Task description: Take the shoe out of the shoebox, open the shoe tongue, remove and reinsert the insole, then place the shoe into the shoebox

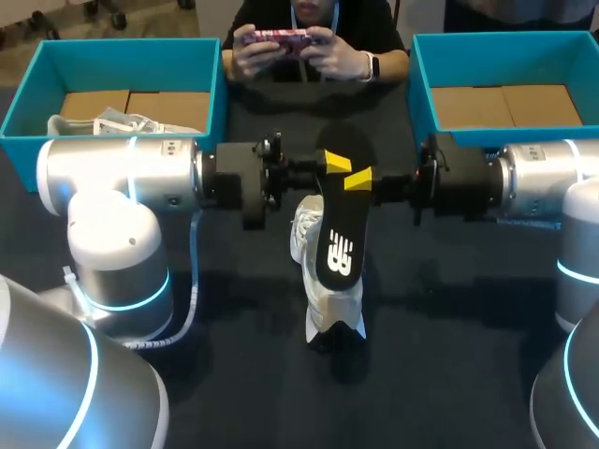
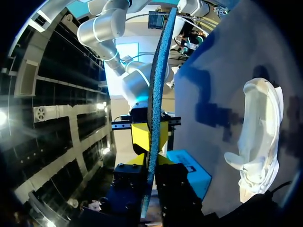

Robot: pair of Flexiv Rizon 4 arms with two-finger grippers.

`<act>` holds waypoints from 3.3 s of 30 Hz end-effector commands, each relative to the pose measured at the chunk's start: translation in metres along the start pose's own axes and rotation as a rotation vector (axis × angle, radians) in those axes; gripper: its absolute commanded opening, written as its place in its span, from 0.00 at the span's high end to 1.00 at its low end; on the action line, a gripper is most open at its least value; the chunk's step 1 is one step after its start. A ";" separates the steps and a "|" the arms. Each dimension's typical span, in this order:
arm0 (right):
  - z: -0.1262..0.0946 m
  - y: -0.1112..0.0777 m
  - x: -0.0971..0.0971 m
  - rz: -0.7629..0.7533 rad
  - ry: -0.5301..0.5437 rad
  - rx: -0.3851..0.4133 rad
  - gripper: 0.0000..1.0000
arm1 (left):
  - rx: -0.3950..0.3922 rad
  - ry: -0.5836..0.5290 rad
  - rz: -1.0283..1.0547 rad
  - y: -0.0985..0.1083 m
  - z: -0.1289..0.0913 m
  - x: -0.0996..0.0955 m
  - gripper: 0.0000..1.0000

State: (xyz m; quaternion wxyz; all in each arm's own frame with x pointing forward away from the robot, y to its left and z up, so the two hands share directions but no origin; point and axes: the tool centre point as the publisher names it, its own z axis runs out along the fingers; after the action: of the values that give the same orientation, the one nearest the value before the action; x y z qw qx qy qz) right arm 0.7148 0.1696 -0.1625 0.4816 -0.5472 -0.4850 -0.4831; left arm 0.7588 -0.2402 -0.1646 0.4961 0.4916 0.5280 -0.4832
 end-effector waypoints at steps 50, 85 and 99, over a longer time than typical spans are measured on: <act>-0.063 -0.030 -0.005 -0.374 -0.223 -0.103 0.00 | 0.073 0.035 -0.323 -0.016 -0.013 0.017 1.00; -0.065 -0.029 -0.022 -1.132 -0.341 0.609 0.00 | 0.128 0.059 -0.798 -0.044 -0.051 -0.013 1.00; -0.078 -0.027 -0.033 -1.227 -0.520 0.601 0.00 | 0.092 0.022 -0.875 -0.056 -0.064 -0.007 1.00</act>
State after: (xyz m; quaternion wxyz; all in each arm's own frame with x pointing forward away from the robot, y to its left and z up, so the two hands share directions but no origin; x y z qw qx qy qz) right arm 0.6882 0.0953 -0.1923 0.1714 -0.1132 -0.8948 -0.3964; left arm 0.7079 -0.1833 -0.1522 0.2103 0.2534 0.6693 -0.6660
